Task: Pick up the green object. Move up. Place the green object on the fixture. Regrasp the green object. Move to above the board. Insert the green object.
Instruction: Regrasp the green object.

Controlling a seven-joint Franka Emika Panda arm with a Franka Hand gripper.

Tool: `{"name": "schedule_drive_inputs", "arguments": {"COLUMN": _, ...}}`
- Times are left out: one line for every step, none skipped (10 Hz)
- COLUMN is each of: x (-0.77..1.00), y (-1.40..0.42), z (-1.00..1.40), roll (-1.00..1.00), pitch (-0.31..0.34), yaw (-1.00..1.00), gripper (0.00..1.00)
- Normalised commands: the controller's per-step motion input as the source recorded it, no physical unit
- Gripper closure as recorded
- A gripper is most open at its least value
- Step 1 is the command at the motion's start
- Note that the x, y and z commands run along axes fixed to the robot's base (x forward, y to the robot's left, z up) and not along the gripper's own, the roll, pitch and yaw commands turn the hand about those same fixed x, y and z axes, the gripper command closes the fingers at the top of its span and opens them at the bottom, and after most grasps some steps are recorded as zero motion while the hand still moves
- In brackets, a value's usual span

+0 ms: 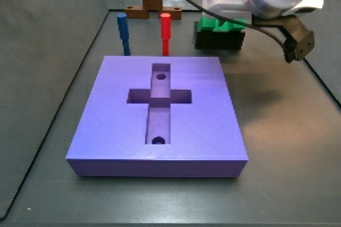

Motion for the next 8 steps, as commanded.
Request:
{"name": "schedule_drive_inputs", "arguments": {"x": 0.0, "y": 0.0, "z": -0.18, "roll": 0.0, "pitch": 0.0, "yaw": 0.0, "gripper": 0.0}}
{"name": "schedule_drive_inputs", "arguments": {"x": 0.0, "y": 0.0, "z": -0.05, "roll": 0.0, "pitch": 0.0, "yaw": 0.0, "gripper": 0.0}}
{"name": "schedule_drive_inputs", "arguments": {"x": 0.0, "y": 0.0, "z": -0.07, "roll": 0.0, "pitch": 0.0, "yaw": 0.0, "gripper": 0.0}}
{"name": "schedule_drive_inputs", "arguments": {"x": 0.0, "y": 0.0, "z": 0.0, "roll": 0.02, "pitch": 0.0, "yaw": 0.0, "gripper": 0.0}}
{"name": "schedule_drive_inputs", "arguments": {"x": 0.0, "y": 0.0, "z": 0.0, "roll": 0.0, "pitch": 0.0, "yaw": 0.0, "gripper": 0.0}}
{"name": "schedule_drive_inputs", "arguments": {"x": 0.0, "y": 0.0, "z": 0.0, "roll": 0.0, "pitch": 0.0, "yaw": 0.0, "gripper": 1.0}}
{"name": "schedule_drive_inputs", "arguments": {"x": 0.0, "y": 0.0, "z": 0.0, "roll": 0.0, "pitch": 0.0, "yaw": 0.0, "gripper": 1.0}}
{"name": "schedule_drive_inputs", "arguments": {"x": 0.0, "y": 0.0, "z": 0.0, "roll": 0.0, "pitch": 0.0, "yaw": 0.0, "gripper": 1.0}}
